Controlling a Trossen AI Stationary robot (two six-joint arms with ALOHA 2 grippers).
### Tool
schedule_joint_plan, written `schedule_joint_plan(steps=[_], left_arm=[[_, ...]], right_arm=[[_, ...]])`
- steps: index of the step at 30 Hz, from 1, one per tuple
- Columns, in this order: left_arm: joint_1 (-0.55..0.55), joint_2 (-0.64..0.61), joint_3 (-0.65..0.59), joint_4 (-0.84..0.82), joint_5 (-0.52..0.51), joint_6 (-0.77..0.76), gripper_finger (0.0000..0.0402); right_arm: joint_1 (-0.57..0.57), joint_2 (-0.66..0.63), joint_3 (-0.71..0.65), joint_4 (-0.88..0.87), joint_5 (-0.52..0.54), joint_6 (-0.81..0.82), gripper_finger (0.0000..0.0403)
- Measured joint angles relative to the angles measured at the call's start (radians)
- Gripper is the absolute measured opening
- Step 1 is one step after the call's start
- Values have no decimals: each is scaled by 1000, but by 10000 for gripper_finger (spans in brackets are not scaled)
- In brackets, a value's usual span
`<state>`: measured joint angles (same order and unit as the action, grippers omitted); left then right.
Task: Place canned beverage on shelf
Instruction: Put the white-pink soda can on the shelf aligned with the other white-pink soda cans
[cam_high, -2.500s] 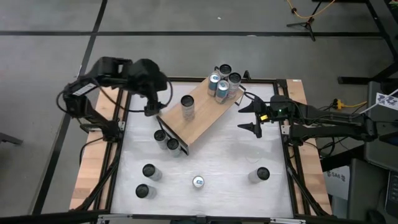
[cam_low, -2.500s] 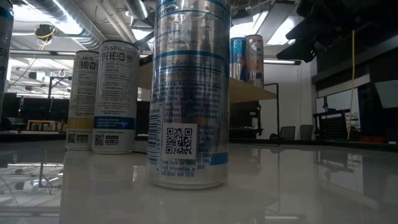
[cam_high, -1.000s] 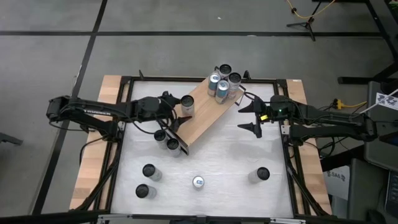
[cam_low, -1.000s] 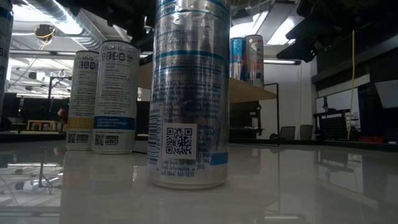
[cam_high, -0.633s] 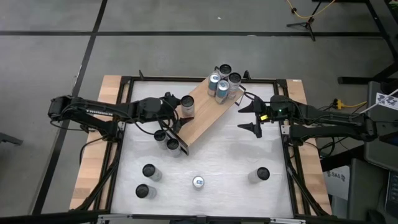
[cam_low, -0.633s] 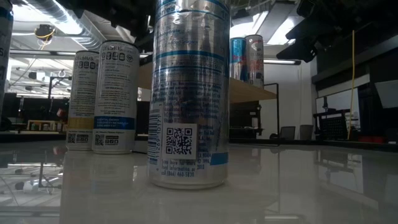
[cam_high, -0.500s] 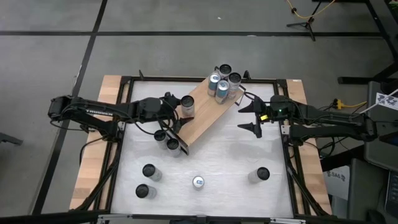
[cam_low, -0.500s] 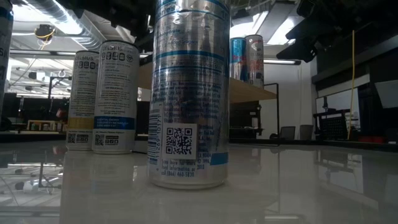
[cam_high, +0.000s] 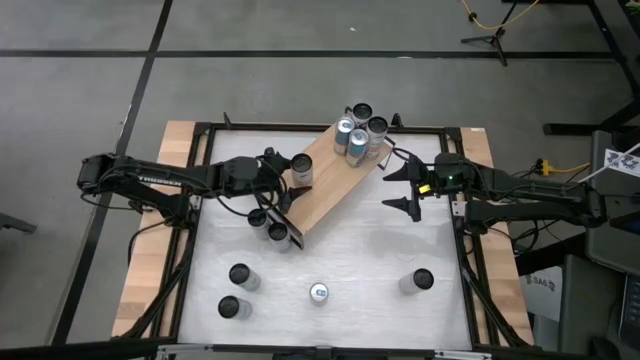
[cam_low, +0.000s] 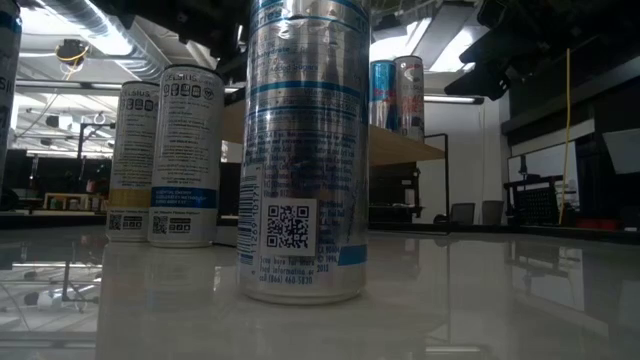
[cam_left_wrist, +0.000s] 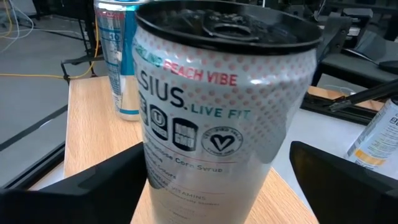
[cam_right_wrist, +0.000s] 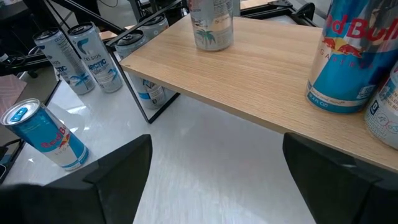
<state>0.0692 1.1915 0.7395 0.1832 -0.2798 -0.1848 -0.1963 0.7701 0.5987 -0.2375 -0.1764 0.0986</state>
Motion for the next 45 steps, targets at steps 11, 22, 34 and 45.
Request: schedule_joint_plan(steps=[11, 22, 34, 45], left_arm=[[11, 0, 0, 20, 6, 4, 275], [101, 0, -1, 93, 93, 17, 242], [233, 0, -1, 197, 171, 117, 242], [349, 83, 150, 199, 299, 116, 242]], right_arm=[[0, 0, 0, 0, 0, 0, 356], [0, 0, 0, 0, 0, 0, 356], [0, 0, 0, 1, 0, 0, 356], [0, 0, 0, 3, 0, 0, 356]])
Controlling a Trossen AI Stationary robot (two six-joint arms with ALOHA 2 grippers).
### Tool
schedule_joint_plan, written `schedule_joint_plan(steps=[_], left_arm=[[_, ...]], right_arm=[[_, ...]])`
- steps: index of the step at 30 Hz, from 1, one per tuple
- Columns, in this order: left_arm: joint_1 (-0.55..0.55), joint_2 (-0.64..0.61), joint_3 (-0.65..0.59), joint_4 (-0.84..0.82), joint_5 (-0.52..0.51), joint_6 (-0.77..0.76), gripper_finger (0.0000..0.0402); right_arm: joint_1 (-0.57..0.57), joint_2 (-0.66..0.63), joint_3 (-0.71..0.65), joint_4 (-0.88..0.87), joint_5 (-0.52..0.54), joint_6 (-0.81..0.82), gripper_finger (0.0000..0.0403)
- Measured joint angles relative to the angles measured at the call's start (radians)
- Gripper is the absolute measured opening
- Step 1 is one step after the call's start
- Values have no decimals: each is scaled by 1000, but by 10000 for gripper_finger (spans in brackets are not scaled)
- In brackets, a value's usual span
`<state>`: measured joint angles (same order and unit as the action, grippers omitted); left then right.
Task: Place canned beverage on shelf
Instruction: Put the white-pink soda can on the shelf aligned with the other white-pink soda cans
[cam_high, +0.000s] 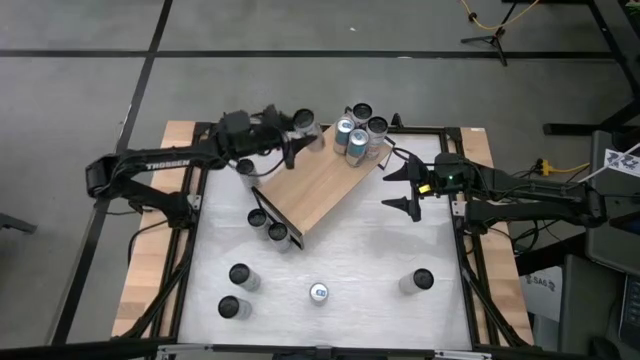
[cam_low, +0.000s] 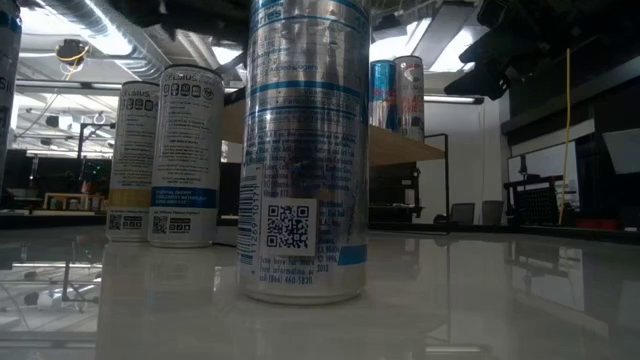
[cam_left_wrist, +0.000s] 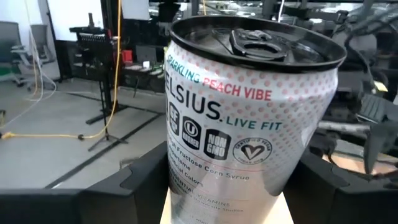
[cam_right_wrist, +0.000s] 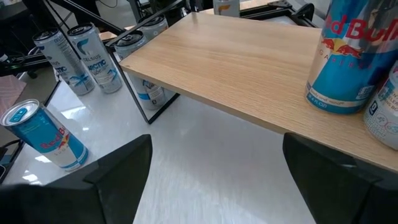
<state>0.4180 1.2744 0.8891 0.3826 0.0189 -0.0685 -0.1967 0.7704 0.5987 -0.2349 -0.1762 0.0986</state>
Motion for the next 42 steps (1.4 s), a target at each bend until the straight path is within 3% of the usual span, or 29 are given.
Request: schedule_joint_plan(steps=[8, 15, 24, 42], left_arm=[[140, 191, 268, -171, 85, 55, 242], [205, 317, 370, -186, 171, 80, 242], [203, 413, 380, -185, 186, 78, 242], [176, 434, 380, -206, 207, 71, 242]], right_arm=[[0, 0, 0, 1, 0, 0, 356], [0, 0, 0, 1, 0, 0, 356], [0, 0, 0, 0, 0, 0, 356], [0, 0, 0, 0, 0, 0, 356]])
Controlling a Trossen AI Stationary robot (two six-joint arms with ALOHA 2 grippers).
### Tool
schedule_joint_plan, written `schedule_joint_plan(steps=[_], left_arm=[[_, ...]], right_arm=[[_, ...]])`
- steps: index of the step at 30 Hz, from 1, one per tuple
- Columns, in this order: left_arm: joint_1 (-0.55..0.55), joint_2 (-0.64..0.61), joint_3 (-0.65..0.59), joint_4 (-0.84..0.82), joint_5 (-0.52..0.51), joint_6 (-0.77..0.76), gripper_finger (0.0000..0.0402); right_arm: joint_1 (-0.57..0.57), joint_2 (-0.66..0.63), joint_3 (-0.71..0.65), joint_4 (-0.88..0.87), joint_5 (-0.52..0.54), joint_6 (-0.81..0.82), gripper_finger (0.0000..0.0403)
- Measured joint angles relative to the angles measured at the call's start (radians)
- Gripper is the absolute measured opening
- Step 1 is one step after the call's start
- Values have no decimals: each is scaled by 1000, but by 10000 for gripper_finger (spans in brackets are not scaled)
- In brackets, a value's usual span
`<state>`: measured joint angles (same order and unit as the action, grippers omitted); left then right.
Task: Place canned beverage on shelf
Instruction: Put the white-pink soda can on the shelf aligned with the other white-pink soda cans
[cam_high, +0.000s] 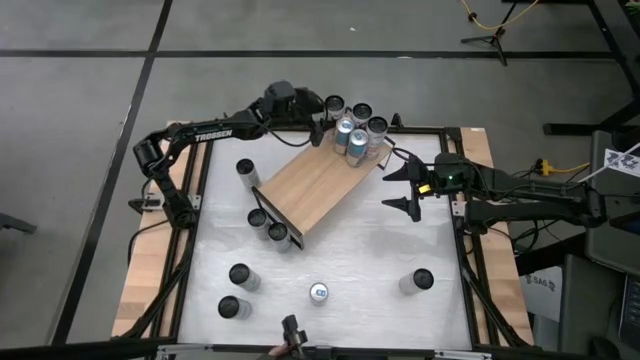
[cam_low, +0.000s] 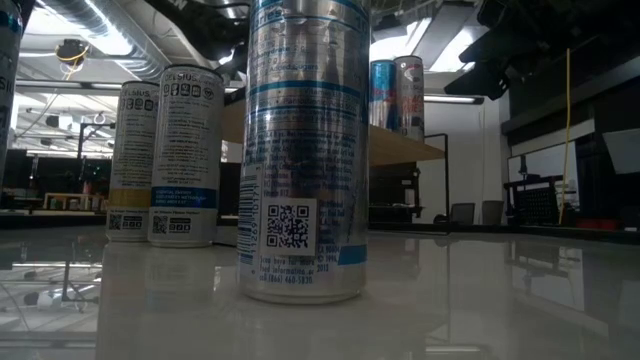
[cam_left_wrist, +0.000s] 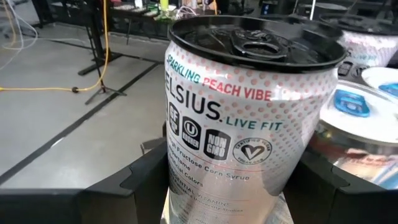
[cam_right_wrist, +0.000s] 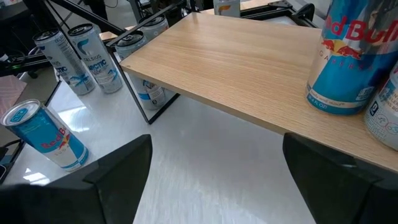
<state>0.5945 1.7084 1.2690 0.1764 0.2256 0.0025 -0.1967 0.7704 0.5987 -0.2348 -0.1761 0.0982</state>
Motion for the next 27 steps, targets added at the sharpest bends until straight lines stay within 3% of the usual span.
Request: schedule_joint_plan(steps=[16, 27], left_arm=[[1, 0, 0, -33, -52, 1, 242], [-2, 2, 0, -33, -5, 1, 262]], right_arm=[[0, 0, 0, 0, 0, 0, 356], [0, 0, 0, 0, 0, 0, 356]])
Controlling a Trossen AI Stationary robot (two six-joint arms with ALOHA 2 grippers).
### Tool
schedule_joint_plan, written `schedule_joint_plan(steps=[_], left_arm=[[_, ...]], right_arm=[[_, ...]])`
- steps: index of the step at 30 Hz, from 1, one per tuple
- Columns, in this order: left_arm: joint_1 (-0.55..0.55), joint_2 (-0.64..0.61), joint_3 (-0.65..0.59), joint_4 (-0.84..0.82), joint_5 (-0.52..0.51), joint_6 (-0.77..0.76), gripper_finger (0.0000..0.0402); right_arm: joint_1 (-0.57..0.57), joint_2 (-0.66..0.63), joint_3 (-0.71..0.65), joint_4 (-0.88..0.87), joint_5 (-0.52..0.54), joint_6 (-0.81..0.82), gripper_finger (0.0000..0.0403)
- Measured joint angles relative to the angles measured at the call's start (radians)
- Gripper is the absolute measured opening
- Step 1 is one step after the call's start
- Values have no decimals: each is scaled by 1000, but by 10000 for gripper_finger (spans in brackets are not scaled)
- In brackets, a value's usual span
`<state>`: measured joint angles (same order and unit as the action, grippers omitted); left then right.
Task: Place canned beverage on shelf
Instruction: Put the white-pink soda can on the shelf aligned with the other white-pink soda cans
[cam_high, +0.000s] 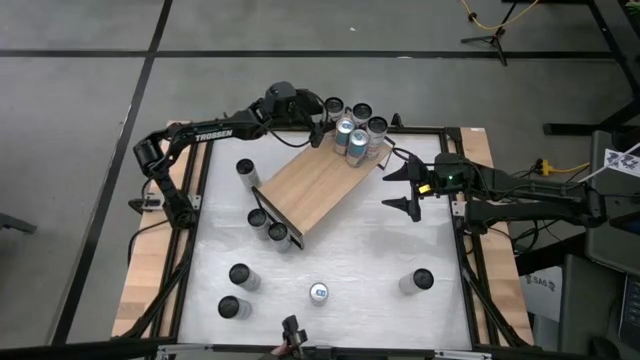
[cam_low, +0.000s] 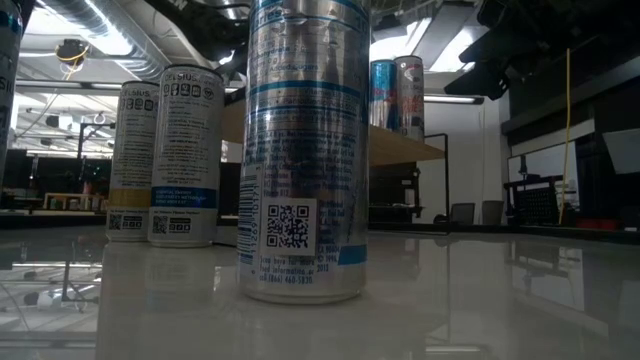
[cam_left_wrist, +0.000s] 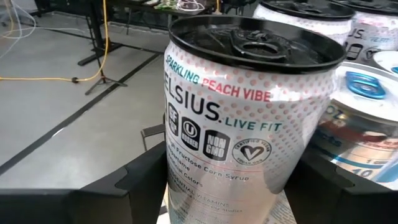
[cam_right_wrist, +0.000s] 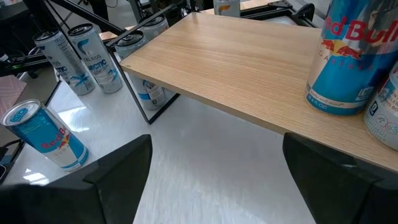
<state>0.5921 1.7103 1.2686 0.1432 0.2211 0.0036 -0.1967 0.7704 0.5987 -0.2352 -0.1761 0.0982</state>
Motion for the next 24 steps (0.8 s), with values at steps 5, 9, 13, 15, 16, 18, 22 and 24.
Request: schedule_joint_plan(steps=[5, 9, 13, 15, 16, 18, 22, 24], left_arm=[[-3, 1, 0, 0, 0, 0, 278], [-7, 2, 0, 0, -22, 0, 280], [-11, 2, 0, 1, -45, 0, 280], [-11, 2, 0, 1, -46, 0, 281], [-11, 2, 0, 1, -46, 0, 283], [-11, 2, 0, 2, -47, 0, 287], [-11, 2, 0, 9, -47, 0, 295], [-11, 2, 0, 16, -47, -1, 299]], right_arm=[[0, 0, 0, 0, 0, 0, 356], [0, 0, 0, 0, 0, 0, 356], [0, 0, 0, 0, 0, 0, 356], [0, 0, 0, 0, 0, 0, 356], [0, 0, 0, 0, 0, 0, 356], [0, 0, 0, 0, 0, 0, 356], [0, 0, 0, 0, 0, 0, 356], [0, 0, 0, 0, 0, 0, 356]])
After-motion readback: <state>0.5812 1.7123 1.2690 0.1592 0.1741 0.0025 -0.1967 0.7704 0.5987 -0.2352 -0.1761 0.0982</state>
